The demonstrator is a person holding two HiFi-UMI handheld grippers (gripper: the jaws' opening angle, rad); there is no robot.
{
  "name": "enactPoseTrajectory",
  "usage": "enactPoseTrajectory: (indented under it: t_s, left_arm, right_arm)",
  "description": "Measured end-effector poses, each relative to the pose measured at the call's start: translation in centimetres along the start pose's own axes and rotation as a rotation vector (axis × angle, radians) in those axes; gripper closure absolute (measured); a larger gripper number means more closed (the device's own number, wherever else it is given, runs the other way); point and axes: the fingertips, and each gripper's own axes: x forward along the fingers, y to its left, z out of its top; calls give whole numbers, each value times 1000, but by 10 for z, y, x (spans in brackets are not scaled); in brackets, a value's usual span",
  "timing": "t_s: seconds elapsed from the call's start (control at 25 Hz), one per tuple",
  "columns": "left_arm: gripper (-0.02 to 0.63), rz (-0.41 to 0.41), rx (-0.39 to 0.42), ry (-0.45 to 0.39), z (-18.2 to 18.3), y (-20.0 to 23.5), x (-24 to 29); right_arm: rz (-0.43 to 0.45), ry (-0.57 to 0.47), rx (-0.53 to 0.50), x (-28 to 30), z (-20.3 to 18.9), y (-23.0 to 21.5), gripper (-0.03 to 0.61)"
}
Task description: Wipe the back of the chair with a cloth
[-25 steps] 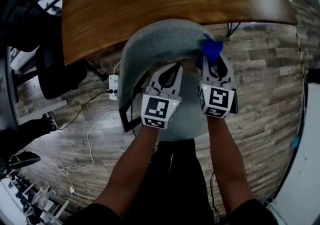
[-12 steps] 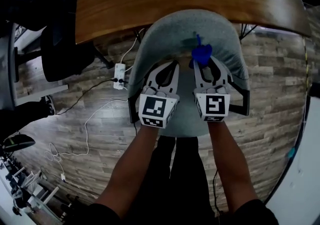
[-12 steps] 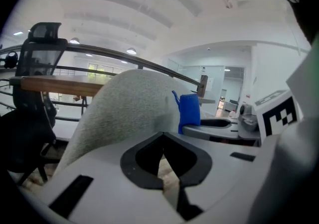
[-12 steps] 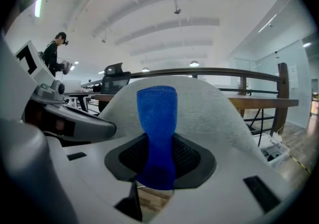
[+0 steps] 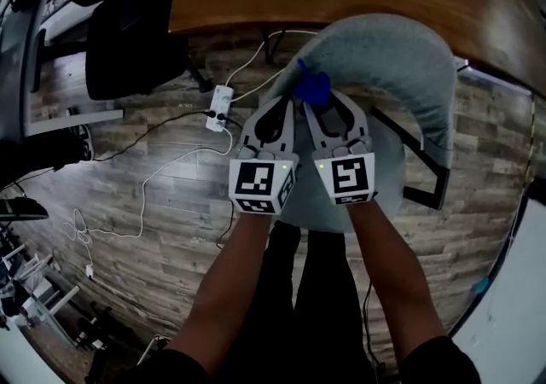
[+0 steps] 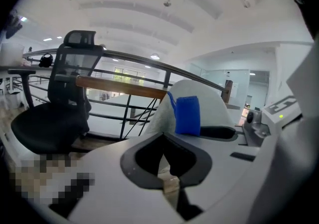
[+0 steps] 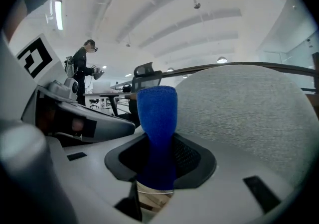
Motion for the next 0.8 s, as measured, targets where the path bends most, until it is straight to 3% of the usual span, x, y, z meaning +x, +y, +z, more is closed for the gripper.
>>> enactPoseTrajectory:
  t_s: [0.28, 0.8]
  left_arm:
    - [611, 41, -51, -36, 4, 16, -11]
    - [611, 64, 7, -33, 3, 8, -1]
  right_arm:
    - [64, -3, 0, 19, 6, 22, 443]
    - [29, -12, 48, 26, -1, 12, 443]
